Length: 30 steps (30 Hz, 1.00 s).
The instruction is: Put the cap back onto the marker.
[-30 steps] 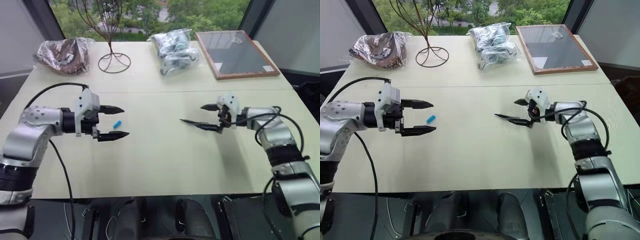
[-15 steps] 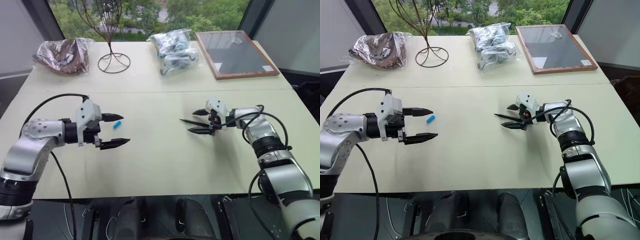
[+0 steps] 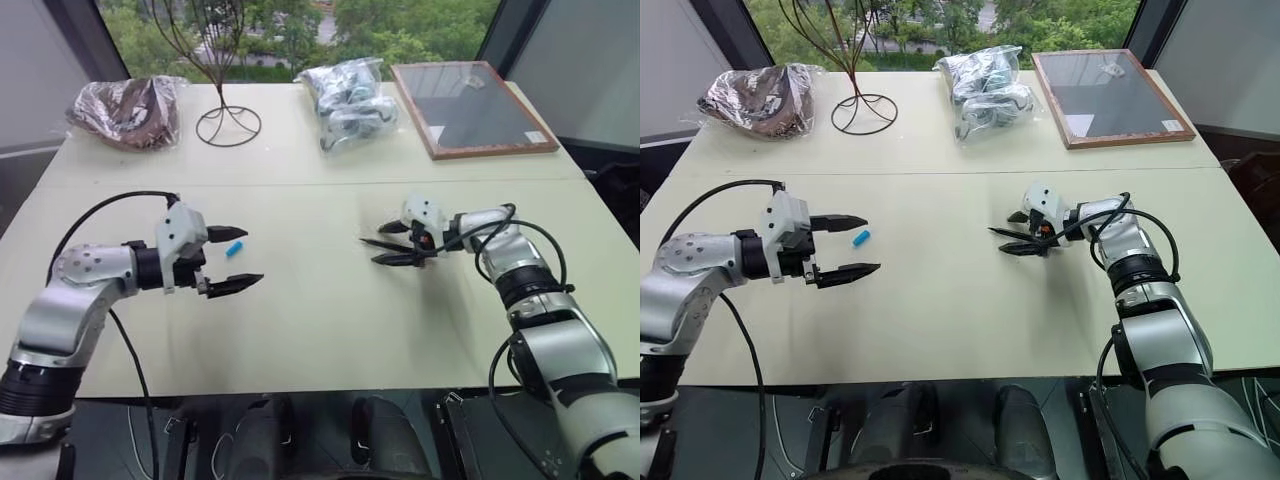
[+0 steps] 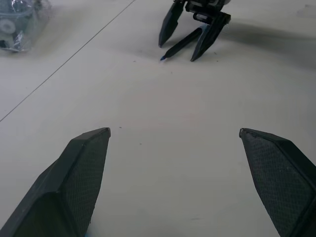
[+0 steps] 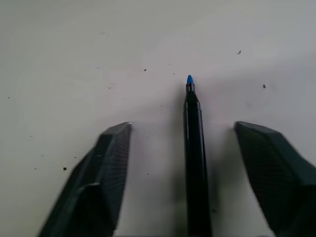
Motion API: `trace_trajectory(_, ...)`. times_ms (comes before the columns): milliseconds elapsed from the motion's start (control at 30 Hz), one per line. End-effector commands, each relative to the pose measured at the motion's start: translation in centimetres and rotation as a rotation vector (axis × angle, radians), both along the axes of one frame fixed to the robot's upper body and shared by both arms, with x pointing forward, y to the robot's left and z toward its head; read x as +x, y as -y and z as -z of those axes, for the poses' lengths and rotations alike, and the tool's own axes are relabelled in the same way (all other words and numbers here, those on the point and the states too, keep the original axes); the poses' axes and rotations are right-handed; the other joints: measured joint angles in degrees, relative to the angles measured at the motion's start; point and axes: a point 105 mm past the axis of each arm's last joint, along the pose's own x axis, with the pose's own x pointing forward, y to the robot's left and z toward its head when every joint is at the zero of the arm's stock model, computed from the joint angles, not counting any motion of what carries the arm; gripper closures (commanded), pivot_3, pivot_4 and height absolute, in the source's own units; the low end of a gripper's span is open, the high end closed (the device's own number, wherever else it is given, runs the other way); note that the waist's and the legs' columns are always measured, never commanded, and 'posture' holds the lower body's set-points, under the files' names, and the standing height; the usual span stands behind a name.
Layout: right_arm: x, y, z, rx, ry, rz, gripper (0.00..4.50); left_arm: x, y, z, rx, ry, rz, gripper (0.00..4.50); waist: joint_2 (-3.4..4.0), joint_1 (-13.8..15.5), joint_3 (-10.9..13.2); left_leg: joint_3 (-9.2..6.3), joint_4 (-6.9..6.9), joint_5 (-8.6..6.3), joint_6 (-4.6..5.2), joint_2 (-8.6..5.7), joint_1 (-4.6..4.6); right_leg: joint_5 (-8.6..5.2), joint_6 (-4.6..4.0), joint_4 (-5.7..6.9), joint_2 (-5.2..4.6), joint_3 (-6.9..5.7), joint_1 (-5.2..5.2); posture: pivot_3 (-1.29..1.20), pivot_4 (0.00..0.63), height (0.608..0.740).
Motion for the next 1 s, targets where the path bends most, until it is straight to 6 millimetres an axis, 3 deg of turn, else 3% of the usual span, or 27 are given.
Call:
trace_trajectory(33, -0.2, 0.9, 0.0, -0.036, -0.013, 0.010, 2.95, -0.2, 0.2, -1.0, 0.001, 0.060, 0.010, 0.08, 0.00, 0.02, 0.00, 0.00, 0.00, 0.00, 0.00, 0.00, 0.03, 0.00, 0.00, 0.00, 0.00, 0.00, 0.03, 0.00, 0.150, 0.740)
trace_trajectory(133, -0.4, 1.2, 0.2, -0.038, -0.031, 0.011, 4.45, -0.2, 0.0, -1.0, -0.001, 0.064, 0.001, 0.08, 0.00, 0.01, 0.00, -0.01, 0.00, 0.00, 0.00, 0.00, 0.05, 0.00, 0.00, 0.00, 0.00, 0.00, 0.04, 0.00, 0.150, 0.740)
trace_trajectory(667, -0.2, 1.1, -0.2, -0.026, 0.007, 0.036, 4.45, 0.3, -1.0, -0.9, 0.011, 0.071, -0.049, 0.08, 0.00, 0.05, 0.00, -0.01, 0.00, 0.00, 0.00, -0.01, 0.05, 0.00, 0.00, 0.00, -0.01, 0.00, 0.05, 0.00, 0.150, 0.740)
trace_trajectory(800, 1.3, 0.1, -4.5, -0.033, 0.156, 0.056, 4.45, 3.2, -5.2, -1.5, 0.062, 0.188, -0.260, 0.08, 0.02, -0.09, 0.01, 0.00, 0.00, 0.00, -0.01, -0.01, 0.06, 0.00, -0.01, 0.04, -0.01, 0.00, 0.00, 0.00, 0.150, 0.740)
trace_trajectory(1000, -0.1, -1.2, -8.8, -0.041, 0.252, 0.010, 4.45, 3.4, -9.3, -0.8, 0.116, 0.138, -0.321, 0.08, 0.06, -0.09, 0.03, 0.05, -0.06, 0.00, -0.02, 0.03, -0.03, 0.00, -0.01, 0.09, -0.04, 0.01, -0.17, 0.00, 0.150, 0.740)
